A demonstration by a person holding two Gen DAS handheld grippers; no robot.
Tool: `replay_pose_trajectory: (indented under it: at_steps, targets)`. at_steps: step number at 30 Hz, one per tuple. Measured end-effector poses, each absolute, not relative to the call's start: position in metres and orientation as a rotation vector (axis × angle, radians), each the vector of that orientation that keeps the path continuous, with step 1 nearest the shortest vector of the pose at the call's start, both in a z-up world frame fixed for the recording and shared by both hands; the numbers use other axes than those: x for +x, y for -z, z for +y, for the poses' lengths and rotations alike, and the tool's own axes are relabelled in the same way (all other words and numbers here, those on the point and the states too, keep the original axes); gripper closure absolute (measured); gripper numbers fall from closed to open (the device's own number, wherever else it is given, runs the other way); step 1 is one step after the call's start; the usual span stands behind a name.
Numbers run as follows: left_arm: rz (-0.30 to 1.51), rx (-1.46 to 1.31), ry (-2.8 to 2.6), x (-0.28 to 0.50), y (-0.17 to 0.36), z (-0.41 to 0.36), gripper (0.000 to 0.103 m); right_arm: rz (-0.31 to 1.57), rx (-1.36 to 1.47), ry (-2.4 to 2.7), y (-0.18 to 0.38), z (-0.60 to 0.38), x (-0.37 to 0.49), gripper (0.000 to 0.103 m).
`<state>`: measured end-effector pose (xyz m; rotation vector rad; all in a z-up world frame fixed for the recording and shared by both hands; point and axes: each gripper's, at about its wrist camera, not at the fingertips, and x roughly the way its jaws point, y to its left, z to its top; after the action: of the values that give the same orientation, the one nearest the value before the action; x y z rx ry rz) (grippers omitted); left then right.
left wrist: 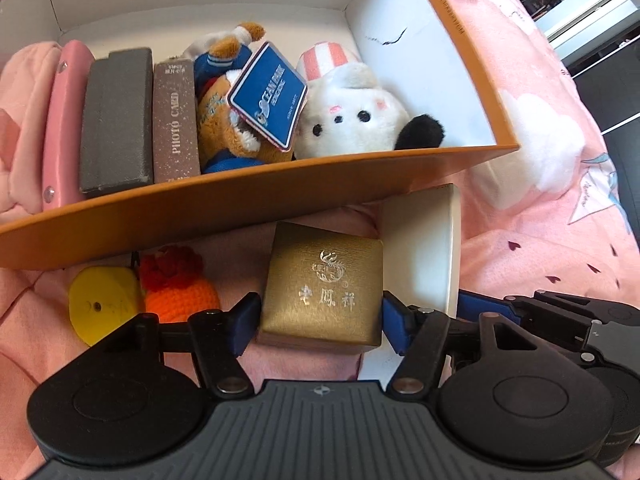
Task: Organize objects
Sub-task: 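Grasp the long white box with the right tool while the left tool grasps the gold gift box, then lift the gold gift box with the left tool while the right tool lifts the white box over the box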
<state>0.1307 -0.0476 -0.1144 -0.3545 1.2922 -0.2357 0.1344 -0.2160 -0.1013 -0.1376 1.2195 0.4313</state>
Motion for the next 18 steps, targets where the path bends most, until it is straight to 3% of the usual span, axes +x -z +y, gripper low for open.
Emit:
replay_pose_trajectory:
  at_steps: [18]
  targets:
    - [1.277, -0.336, 0.26, 0.111, 0.107, -0.035, 0.031, 1.188, -0.069, -0.455, 0.069, -0.231, 0.124, 0.07]
